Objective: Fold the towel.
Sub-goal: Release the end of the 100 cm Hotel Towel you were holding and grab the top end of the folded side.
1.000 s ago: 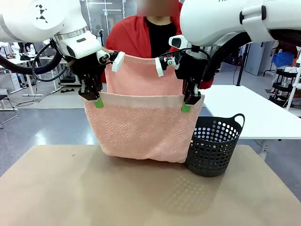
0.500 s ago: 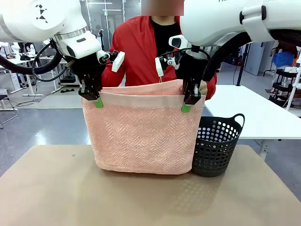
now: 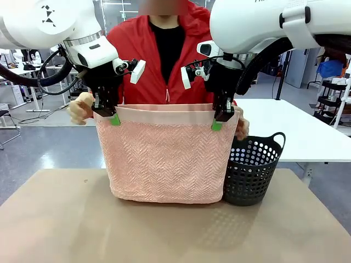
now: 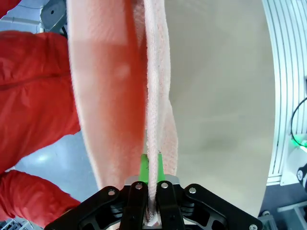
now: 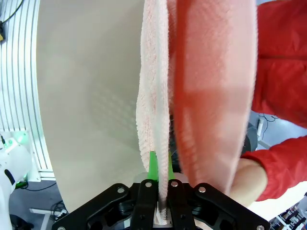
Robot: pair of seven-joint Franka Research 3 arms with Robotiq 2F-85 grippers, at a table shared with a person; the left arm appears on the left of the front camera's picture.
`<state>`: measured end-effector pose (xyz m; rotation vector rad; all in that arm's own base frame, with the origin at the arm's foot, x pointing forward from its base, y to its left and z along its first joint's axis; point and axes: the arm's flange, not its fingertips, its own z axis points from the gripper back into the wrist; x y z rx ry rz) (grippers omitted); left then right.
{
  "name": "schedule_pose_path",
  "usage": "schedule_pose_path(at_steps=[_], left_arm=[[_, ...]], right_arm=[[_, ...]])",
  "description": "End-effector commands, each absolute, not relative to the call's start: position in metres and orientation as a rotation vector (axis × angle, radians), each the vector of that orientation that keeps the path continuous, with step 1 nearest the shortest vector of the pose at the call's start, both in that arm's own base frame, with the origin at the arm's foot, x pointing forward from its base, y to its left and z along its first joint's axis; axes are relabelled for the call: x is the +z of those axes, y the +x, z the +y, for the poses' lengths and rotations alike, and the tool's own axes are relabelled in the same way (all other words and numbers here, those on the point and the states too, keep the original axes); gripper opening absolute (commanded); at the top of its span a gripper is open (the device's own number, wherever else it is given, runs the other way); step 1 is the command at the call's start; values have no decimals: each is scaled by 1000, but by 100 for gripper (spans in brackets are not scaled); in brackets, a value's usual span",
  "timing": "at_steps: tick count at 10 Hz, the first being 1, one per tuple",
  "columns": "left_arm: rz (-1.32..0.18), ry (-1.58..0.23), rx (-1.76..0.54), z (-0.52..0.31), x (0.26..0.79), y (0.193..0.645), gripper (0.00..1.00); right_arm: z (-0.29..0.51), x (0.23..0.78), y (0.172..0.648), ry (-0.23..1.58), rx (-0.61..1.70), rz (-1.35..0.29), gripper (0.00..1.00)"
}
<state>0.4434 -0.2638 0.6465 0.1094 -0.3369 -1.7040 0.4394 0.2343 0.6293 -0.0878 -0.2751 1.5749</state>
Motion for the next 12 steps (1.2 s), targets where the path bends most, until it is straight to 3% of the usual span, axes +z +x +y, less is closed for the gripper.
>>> schedule_pose_path(at_steps=[1, 7, 8, 9, 10, 11, 12], left_arm=[[-335, 108, -1703, -263, 648, 444, 0], [-335, 108, -1703, -263, 648, 444, 0], [-336, 109, -1704, -264, 646, 443, 45], [-344, 118, -1703, -262, 647, 443, 45], [-363, 122, -1690, -260, 649, 443, 87], [-388, 140, -1679, -258, 652, 441, 45], [-414, 171, -1672, -256, 657, 436, 100]], right_arm=[[234, 629, 440, -89, 1578, -275, 0], [234, 629, 439, -88, 1575, -275, 3], [233, 629, 438, -96, 1566, -298, 28], [232, 629, 437, -94, 1564, -299, 36], [230, 630, 435, -93, 1560, -312, 61], [227, 635, 430, -97, 1558, -339, 70], [226, 642, 424, -119, 1556, -373, 95]])
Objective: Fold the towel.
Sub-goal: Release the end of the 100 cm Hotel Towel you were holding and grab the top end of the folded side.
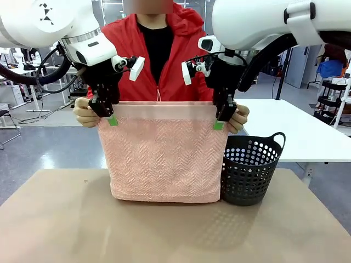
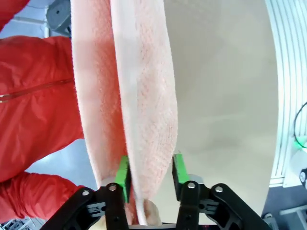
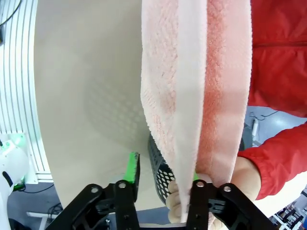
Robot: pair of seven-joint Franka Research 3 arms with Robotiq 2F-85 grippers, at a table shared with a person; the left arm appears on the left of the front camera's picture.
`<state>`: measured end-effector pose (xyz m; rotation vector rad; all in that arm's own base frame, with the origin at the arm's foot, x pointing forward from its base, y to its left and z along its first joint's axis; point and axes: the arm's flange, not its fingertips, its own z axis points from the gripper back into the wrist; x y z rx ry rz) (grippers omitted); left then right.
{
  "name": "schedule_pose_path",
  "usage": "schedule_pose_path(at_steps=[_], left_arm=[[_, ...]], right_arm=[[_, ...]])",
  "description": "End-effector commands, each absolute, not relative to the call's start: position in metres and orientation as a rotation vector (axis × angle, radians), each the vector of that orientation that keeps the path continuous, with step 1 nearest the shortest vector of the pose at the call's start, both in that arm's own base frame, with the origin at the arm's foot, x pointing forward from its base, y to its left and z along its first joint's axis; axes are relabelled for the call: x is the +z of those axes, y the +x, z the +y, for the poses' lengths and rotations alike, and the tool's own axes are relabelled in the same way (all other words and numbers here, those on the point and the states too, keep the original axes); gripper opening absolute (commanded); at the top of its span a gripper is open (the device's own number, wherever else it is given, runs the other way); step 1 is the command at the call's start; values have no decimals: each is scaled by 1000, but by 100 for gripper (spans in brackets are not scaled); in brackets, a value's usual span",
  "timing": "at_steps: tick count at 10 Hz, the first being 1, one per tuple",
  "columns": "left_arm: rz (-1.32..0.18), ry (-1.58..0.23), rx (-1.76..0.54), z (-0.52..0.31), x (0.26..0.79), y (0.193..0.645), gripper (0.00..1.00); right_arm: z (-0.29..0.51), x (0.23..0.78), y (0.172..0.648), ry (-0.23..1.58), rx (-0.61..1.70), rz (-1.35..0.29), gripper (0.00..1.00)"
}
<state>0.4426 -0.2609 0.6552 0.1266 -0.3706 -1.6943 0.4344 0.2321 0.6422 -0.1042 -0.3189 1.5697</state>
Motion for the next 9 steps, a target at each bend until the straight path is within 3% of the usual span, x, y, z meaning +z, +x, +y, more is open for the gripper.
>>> schedule_pose_path(at_steps=[1, 2, 3, 5, 9], left_arm=[[-457, 191, -1667, -252, 665, 428, 83], [-510, 219, -1669, -248, 677, 417, 100], [-586, 283, -1650, -241, 695, 402, 100], [-683, 340, -1622, -231, 714, 383, 100], [-674, 310, -1628, -234, 716, 390, 100]], right_arm=[[223, 652, 416, -148, 1554, -418, 100], [220, 665, 407, -163, 1561, -467, 100], [214, 680, 396, -186, 1563, -522, 81], [204, 699, 377, -218, 1562, -617, 100], [208, 700, 382, -206, 1573, -629, 100]])
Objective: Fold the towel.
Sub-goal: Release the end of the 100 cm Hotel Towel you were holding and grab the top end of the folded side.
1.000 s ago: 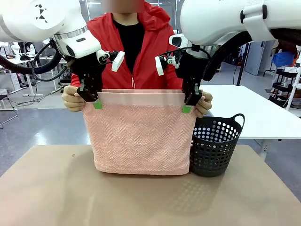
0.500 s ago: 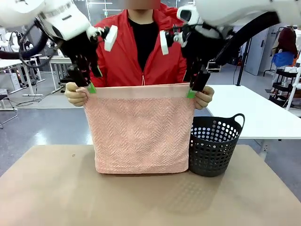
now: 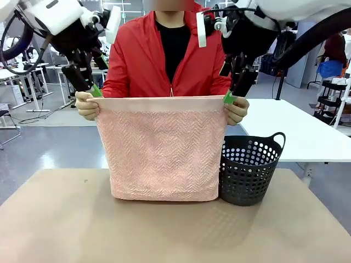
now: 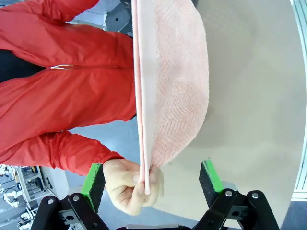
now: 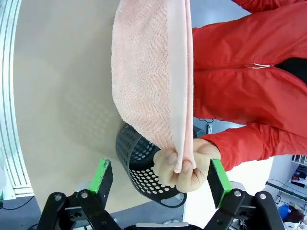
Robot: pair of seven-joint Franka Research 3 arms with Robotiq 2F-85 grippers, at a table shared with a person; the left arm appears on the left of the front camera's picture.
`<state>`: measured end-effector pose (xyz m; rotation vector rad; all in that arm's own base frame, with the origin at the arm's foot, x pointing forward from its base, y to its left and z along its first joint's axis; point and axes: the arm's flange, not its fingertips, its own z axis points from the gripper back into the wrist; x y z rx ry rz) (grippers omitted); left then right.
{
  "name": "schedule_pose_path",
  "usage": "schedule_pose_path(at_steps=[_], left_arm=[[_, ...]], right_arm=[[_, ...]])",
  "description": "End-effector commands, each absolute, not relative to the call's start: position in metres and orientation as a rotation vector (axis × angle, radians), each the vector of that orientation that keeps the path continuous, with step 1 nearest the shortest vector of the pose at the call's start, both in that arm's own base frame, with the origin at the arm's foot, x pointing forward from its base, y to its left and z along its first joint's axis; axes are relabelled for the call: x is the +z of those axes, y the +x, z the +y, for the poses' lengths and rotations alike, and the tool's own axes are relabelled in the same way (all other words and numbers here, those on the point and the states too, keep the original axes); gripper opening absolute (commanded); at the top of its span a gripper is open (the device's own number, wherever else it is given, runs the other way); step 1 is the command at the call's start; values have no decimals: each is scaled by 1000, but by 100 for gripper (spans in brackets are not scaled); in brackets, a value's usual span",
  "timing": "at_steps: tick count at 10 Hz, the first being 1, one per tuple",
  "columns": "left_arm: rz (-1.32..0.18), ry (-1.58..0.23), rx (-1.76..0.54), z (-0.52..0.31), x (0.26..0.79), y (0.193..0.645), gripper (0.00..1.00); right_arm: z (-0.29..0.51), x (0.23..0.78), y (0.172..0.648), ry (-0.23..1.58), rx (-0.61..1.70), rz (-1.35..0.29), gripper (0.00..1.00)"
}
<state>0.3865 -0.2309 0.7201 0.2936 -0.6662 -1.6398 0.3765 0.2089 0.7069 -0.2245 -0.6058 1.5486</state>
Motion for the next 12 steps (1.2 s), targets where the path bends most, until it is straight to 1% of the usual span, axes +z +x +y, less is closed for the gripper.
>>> schedule_pose_path(at_steps=[1, 3, 6, 8, 10, 11, 12], left_arm=[[-677, 306, -1655, -235, 715, 393, 100], [-634, 293, -1662, -239, 710, 405, 100], [-543, 202, -1720, -249, 704, 435, 100], [-483, 182, -1678, -252, 694, 459, 100], [-438, 162, -1657, -258, 683, 473, 100], [-425, 152, -1652, -260, 679, 475, 76], [-402, 155, -1632, -259, 675, 476, 43]], right_arm=[[211, 699, 386, -196, 1570, -639, 100], [223, 692, 403, -232, 1597, -583, 100], [243, 688, 434, -231, 1630, -545, 100], [250, 680, 452, -203, 1627, -505, 100], [253, 669, 463, -185, 1615, -447, 100], [254, 664, 466, -181, 1616, -430, 100], [255, 661, 468, -173, 1615, -416, 86]])
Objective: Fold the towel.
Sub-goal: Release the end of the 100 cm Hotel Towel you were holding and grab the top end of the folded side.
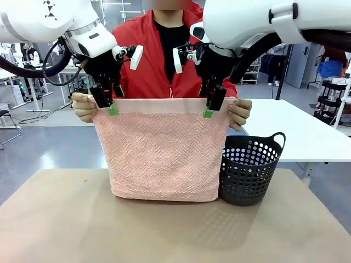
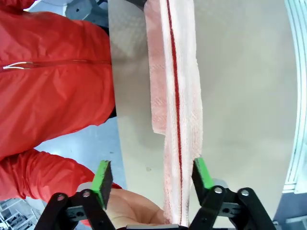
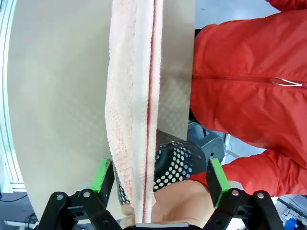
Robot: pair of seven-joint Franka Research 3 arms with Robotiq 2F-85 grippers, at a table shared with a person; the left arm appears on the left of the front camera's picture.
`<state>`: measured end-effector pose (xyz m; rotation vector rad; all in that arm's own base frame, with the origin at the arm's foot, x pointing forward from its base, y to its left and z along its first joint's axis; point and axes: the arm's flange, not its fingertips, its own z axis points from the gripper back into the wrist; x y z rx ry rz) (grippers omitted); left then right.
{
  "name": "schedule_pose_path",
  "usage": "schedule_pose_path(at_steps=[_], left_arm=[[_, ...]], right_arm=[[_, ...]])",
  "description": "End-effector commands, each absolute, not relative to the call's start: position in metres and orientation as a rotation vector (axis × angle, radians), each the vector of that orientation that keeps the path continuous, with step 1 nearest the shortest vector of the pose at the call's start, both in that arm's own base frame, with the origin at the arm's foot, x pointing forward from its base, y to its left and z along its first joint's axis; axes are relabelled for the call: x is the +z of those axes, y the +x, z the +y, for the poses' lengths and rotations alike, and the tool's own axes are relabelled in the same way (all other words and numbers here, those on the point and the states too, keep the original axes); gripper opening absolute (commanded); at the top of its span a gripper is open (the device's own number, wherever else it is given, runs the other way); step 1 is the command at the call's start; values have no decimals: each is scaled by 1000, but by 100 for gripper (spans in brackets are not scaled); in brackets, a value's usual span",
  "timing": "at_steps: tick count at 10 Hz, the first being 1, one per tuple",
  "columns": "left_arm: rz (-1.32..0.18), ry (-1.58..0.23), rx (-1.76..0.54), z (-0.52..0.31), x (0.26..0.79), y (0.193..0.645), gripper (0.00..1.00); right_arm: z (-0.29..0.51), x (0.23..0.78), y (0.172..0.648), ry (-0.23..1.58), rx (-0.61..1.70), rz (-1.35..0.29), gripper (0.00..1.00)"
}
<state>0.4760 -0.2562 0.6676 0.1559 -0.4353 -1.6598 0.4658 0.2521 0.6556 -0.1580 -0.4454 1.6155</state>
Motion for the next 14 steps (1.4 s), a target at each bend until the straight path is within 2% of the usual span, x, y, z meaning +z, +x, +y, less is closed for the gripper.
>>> schedule_pose_path(at_steps=[1, 2, 3, 4, 5, 6, 10, 12, 13, 14], left_arm=[[-394, 145, -1634, -257, 672, 477, 19], [-387, 143, -1634, -254, 669, 477, 0], [-385, 141, -1632, -253, 668, 477, 0], [-383, 136, -1632, -252, 667, 476, 0], [-384, 129, -1635, -252, 666, 475, 6], [-385, 124, -1636, -250, 665, 475, 0], [-390, 98, -1590, -242, 667, 474, 0], [-405, 114, -1564, -233, 659, 471, 0], [-398, 114, -1613, -248, 664, 478, 0], [-398, 114, -1613, -248, 664, 478, 0]], right_arm=[[255, 657, 472, -169, 1607, -399, 42], [254, 655, 475, -161, 1602, -391, 26], [253, 654, 476, -156, 1596, -386, 0], [253, 653, 477, -147, 1590, -369, 0], [253, 652, 477, -146, 1589, -360, 0], [252, 652, 478, -145, 1586, -356, 3], [248, 653, 479, -113, 1572, -357, 0], [235, 644, 489, -120, 1477, -364, 0], [247, 648, 475, -121, 1591, -367, 0], [247, 648, 475, -121, 1591, -367, 0]])
